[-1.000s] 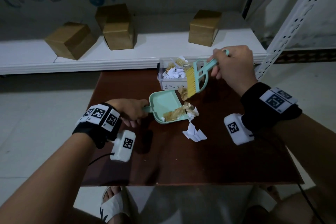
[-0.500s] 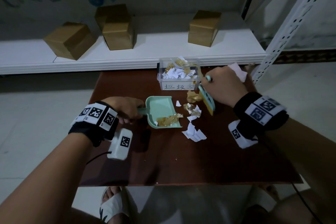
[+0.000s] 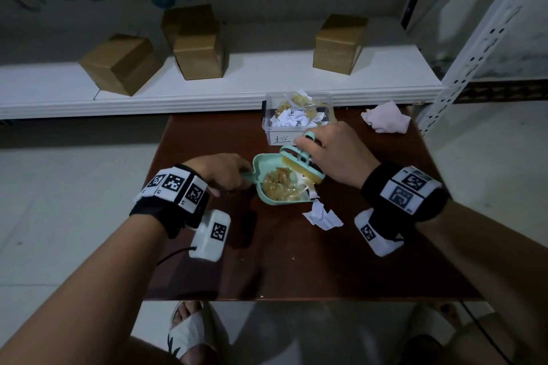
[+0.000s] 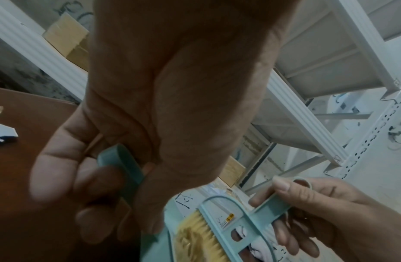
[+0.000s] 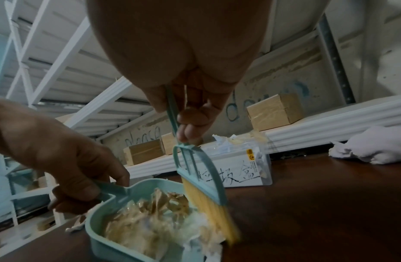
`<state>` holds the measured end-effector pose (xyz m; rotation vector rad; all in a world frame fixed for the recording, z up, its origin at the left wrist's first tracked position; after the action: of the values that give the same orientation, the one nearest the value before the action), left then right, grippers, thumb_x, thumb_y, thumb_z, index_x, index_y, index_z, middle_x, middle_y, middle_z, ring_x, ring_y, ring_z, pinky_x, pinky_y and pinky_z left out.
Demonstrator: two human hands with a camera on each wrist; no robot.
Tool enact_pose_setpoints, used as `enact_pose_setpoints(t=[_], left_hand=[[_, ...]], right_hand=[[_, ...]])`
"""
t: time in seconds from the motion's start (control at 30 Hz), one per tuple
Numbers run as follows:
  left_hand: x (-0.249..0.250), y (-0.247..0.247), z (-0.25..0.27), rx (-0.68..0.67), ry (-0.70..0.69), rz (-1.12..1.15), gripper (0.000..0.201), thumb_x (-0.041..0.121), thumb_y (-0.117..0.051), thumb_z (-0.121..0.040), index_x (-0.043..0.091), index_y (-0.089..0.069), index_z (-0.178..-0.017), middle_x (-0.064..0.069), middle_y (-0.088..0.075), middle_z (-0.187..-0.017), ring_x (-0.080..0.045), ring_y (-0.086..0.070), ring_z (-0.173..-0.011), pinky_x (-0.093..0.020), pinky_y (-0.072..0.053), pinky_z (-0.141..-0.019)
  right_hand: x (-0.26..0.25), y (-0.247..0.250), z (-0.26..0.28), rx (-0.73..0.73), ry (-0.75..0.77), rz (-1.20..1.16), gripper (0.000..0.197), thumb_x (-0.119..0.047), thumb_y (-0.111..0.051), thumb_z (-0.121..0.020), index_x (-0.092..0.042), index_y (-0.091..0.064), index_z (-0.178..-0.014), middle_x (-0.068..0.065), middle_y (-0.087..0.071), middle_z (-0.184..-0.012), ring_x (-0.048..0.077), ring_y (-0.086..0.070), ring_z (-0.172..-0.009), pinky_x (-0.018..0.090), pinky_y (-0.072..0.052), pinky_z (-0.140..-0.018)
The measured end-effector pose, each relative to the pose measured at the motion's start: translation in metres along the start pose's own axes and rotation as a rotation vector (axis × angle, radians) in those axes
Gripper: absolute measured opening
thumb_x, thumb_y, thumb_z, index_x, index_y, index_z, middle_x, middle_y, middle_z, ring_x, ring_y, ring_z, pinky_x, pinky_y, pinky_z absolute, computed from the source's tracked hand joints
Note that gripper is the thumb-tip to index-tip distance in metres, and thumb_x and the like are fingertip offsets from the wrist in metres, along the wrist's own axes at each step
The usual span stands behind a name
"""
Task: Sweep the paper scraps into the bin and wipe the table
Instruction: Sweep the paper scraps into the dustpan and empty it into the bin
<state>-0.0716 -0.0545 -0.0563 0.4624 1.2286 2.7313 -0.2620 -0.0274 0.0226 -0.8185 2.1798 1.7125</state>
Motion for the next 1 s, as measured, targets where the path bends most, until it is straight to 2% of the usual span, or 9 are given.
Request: enact_pose_setpoints(t=[0.07, 0.13, 0.23, 0.33, 0.47, 0.63, 0.77, 0.9, 1.0], left_hand=[[0.0, -0.003, -0.001, -0.015, -0.004, 0.0, 0.013, 0.022, -0.058, -0.099, 0.024, -0.064, -0.11, -0.001, -0.068, -0.089, -0.017, -0.066, -0.073, -0.028, -0.052, -0.06], [-0.001, -0.01, -0.003, -0.05, 0.008, 0.042, 0.01, 0.016, -0.053, -0.101, 0.021, -0.06, -0.106, -0.009, -0.07, -0.09, -0.02, -0.066, -0.068, -0.029, -0.054, -0.057], [-0.001, -0.022, -0.008, -0.099, 0.027, 0.099, 0.009, 0.011, -0.047, -0.104, 0.017, -0.054, -0.106, -0.015, -0.071, -0.09, -0.022, -0.065, -0.067, -0.029, -0.051, -0.057], [-0.004, -0.033, -0.012, -0.153, 0.066, 0.162, 0.014, 0.007, -0.047, -0.106, 0.012, -0.049, -0.119, -0.01, -0.067, -0.086, -0.018, -0.062, -0.067, -0.029, -0.05, -0.059], [-0.006, -0.043, -0.01, -0.215, 0.104, 0.186, 0.017, 0.008, -0.043, -0.108, 0.009, -0.049, -0.123, -0.01, -0.067, -0.091, -0.021, -0.065, -0.077, -0.03, -0.054, -0.067], [-0.006, -0.038, -0.005, -0.165, 0.084, 0.263, 0.018, 0.005, -0.048, -0.106, 0.015, -0.051, -0.121, -0.006, -0.065, -0.087, -0.018, -0.065, -0.071, -0.028, -0.055, -0.061], [-0.005, -0.024, 0.004, -0.106, 0.03, 0.34, 0.032, 0.003, -0.051, -0.103, 0.033, -0.048, -0.092, 0.002, -0.061, -0.082, -0.012, -0.061, -0.065, -0.022, -0.053, -0.054], [-0.008, -0.002, 0.007, -0.072, -0.012, 0.366, 0.013, 0.008, -0.043, -0.107, 0.017, -0.051, -0.111, -0.005, -0.066, -0.083, -0.02, -0.063, -0.074, -0.029, -0.054, -0.063], [-0.008, 0.026, 0.014, 0.074, -0.068, 0.392, 0.014, 0.008, -0.048, -0.106, 0.017, -0.053, -0.098, -0.006, -0.06, -0.081, -0.019, -0.06, -0.072, -0.028, -0.054, -0.059]], right_hand=[[0.006, 0.002, -0.001, 0.014, -0.037, -0.091, 0.051, -0.035, -0.058, -0.101, 0.001, -0.06, -0.065, 0.011, -0.059, -0.056, 0.025, -0.056, -0.053, 0.043, -0.047, -0.06], [0.009, 0.004, -0.001, 0.023, -0.065, -0.13, 0.052, -0.038, -0.055, -0.102, 0.002, -0.069, -0.072, 0.008, -0.064, -0.055, 0.021, -0.062, -0.052, 0.044, -0.053, -0.062], [0.009, 0.01, 0.0, 0.055, -0.081, -0.173, 0.048, -0.035, -0.057, -0.104, 0.0, -0.073, -0.074, 0.002, -0.067, -0.054, 0.015, -0.064, -0.051, 0.042, -0.056, -0.065], [0.009, 0.018, 0.001, 0.098, -0.085, -0.209, 0.043, -0.032, -0.058, -0.104, -0.001, -0.073, -0.077, 0.002, -0.068, -0.057, 0.012, -0.065, -0.053, 0.042, -0.057, -0.067], [0.009, 0.033, 0.0, 0.195, -0.077, -0.248, 0.045, -0.03, -0.055, -0.105, 0.002, -0.069, -0.076, 0.004, -0.067, -0.059, 0.001, -0.062, -0.051, 0.044, -0.055, -0.063], [0.016, 0.064, 0.0, 0.382, -0.121, -0.302, 0.038, -0.029, -0.053, -0.103, -0.006, -0.076, -0.083, 0.001, -0.071, -0.062, 0.005, -0.064, -0.053, 0.045, -0.059, -0.061], [0.027, 0.094, 0.001, 0.538, -0.178, -0.404, 0.031, -0.026, -0.054, -0.106, -0.009, -0.077, -0.095, 0.006, -0.072, -0.067, 0.018, -0.067, -0.054, 0.04, -0.061, -0.06], [0.042, 0.115, 0.005, 0.651, -0.225, -0.497, 0.031, -0.028, -0.052, -0.108, -0.009, -0.075, -0.097, 0.009, -0.072, -0.069, 0.021, -0.068, -0.058, 0.037, -0.061, -0.064], [0.049, 0.125, 0.005, 0.696, -0.212, -0.508, 0.034, -0.031, -0.051, -0.108, -0.01, -0.074, -0.096, 0.012, -0.073, -0.069, 0.03, -0.069, -0.06, 0.048, -0.061, -0.063]])
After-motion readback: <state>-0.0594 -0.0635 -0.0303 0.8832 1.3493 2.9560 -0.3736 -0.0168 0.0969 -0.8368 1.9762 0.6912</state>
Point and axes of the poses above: each hand's wrist, its own z-axis away from the middle knuckle, its own y-axis out of the back of the hand, x = y × z, the point moved 10 cm from there along -z, towards the middle knuckle
